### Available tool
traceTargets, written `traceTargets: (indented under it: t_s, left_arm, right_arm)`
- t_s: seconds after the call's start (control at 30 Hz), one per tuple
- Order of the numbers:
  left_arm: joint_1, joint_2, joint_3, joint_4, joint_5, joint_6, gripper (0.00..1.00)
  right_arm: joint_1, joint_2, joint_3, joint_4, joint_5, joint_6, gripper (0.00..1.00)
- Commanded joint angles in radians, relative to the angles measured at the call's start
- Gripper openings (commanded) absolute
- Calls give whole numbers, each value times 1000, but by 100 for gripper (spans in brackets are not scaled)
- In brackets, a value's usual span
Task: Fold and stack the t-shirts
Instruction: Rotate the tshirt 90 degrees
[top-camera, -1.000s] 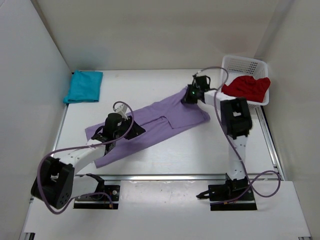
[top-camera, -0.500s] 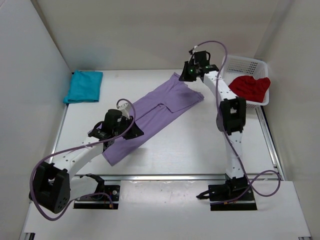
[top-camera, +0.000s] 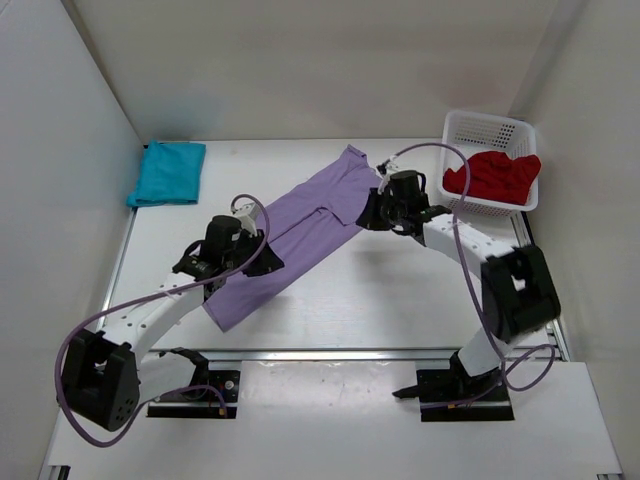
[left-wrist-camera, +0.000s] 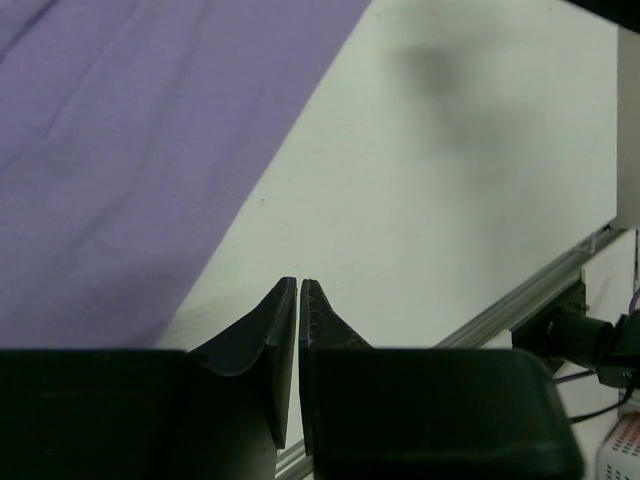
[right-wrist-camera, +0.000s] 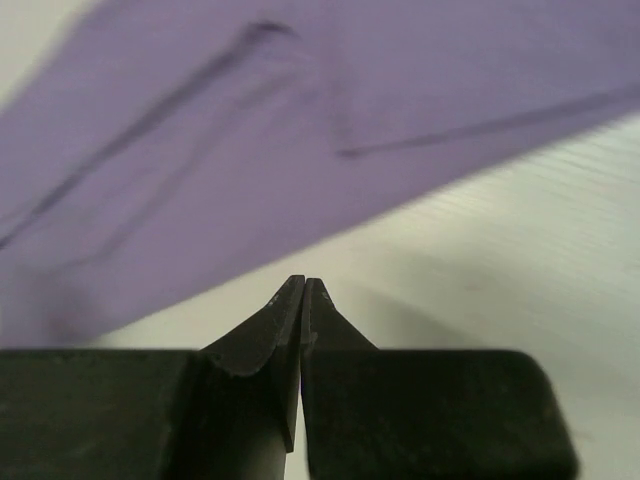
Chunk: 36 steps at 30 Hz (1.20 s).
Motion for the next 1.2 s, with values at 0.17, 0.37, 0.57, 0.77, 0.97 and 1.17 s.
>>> traceTargets:
  t_s: [0.17,0.37,0.57,0.77,0.97,1.17]
  left_arm:
    - [-19,-50,-22,31,29,-3,13]
    - [-22,-19,-16,60,41,-3,17]
    - [-22,8,4,39,38,1,18]
    - [-18,30,51,-3,38,29,26]
    - [33,15,79,-57,24,49,31]
    - [76,1,122,-155,12,101,37]
  right_arm:
    - [-159,279,77,39,106,-22,0]
    - [-182,500,327,-85,123,-59,0]
    - [-199,741,764,-309,73,-80,0]
    - [-163,484,628,-331,139,-129,1]
    - [-13,65,28,22,17,39,25]
    - [226,104,-163,298,44,245,41]
